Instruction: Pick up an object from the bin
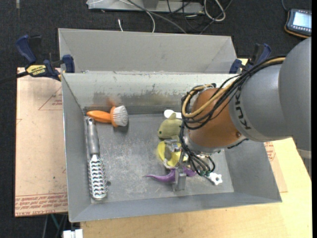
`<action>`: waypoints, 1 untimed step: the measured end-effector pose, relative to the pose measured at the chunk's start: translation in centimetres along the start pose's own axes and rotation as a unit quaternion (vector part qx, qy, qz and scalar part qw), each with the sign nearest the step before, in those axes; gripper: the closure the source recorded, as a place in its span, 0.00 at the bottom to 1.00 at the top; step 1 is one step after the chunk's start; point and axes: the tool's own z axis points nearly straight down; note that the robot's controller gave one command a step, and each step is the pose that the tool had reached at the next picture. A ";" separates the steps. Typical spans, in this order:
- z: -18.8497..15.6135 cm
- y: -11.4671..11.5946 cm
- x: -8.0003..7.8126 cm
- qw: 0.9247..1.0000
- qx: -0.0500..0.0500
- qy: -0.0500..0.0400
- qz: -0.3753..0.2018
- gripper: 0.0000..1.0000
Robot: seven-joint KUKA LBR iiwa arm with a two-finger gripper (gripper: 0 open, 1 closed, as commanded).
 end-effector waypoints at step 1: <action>-0.9 0.0 1.2 0.999 0.002 -0.011 -0.041 0.00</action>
Offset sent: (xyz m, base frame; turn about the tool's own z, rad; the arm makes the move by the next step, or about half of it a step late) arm -0.0004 -0.0006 0.0016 -0.0051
